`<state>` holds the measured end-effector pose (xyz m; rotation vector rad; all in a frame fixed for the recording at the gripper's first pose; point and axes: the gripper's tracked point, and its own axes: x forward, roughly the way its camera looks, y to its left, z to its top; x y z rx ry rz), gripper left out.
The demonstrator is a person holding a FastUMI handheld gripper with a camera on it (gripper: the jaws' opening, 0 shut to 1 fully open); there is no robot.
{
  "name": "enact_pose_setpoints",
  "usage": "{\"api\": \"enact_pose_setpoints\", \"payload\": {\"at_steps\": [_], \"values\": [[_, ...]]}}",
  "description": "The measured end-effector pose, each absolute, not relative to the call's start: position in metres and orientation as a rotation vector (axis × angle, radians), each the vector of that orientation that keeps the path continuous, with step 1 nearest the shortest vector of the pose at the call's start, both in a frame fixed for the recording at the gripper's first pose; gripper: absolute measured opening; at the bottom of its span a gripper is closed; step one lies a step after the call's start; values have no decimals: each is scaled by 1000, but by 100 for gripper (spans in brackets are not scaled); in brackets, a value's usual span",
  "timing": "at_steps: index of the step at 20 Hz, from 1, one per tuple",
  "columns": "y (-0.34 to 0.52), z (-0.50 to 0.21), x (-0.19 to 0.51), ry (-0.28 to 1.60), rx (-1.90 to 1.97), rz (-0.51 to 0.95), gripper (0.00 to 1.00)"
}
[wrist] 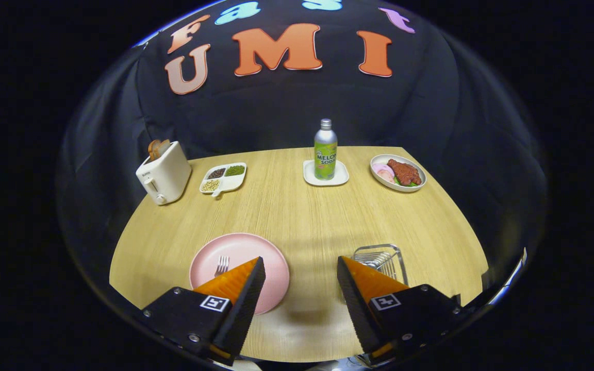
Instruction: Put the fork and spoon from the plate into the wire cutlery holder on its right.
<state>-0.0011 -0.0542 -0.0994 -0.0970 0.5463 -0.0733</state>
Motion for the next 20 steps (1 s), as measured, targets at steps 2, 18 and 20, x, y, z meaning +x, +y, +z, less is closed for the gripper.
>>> {"api": "enact_pose_setpoints", "payload": {"at_steps": [2,18,20], "values": [[-36,-108,1,552,-99,-51,84],[64,-185,12,631,-211,60,98],[71,-198,9,661,-225,80,98]]}}
